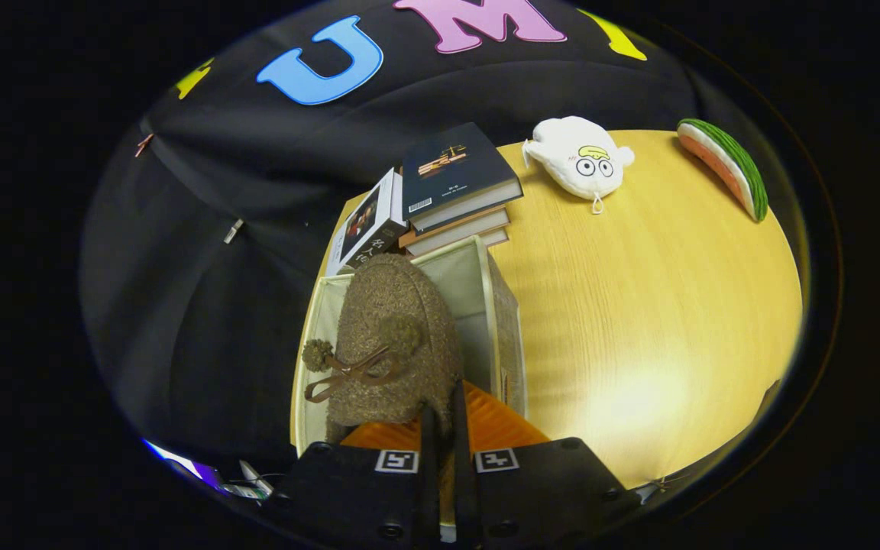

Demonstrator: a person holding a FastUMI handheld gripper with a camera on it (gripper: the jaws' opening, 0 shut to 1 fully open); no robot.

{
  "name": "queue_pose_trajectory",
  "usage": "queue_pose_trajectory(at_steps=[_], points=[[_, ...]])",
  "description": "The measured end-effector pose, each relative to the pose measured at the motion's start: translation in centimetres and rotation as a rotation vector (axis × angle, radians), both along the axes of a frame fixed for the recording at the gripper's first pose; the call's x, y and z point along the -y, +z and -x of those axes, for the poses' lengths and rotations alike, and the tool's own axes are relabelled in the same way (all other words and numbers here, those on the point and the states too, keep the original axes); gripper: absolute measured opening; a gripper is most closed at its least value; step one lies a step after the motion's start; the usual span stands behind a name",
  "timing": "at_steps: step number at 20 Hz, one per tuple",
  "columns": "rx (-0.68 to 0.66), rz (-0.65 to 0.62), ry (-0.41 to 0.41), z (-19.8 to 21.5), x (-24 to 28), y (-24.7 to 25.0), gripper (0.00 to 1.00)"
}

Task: Open the storage box then place both shoes into the box .Put the left shoe in first, then the right shoe, with the right side of both shoes facing outward in a uniform manner.

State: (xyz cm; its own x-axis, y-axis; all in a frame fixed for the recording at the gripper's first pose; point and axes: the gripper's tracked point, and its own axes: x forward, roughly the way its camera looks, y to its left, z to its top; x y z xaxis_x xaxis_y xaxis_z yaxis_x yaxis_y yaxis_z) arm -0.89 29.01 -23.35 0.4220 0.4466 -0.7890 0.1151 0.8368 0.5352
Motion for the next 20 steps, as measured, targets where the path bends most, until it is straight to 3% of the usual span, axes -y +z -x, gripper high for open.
queue_pose_trajectory(at_steps=[2, 6, 10, 13, 20], points=[[0.022, -0.024, 0.014, 0.2, -0.7, 1.2, 0.19], [0.113, -0.048, 0.028, 0.2, -1.0, 3.8, 1.0], [0.264, -0.023, 0.017, 0.3, 2.0, 8.2, 0.98], [0.415, 0.08, -0.024, -0.2, 6.9, 9.9, 0.98], [0.636, 0.302, -0.202, -1.2, 19.4, 12.7, 0.98]])
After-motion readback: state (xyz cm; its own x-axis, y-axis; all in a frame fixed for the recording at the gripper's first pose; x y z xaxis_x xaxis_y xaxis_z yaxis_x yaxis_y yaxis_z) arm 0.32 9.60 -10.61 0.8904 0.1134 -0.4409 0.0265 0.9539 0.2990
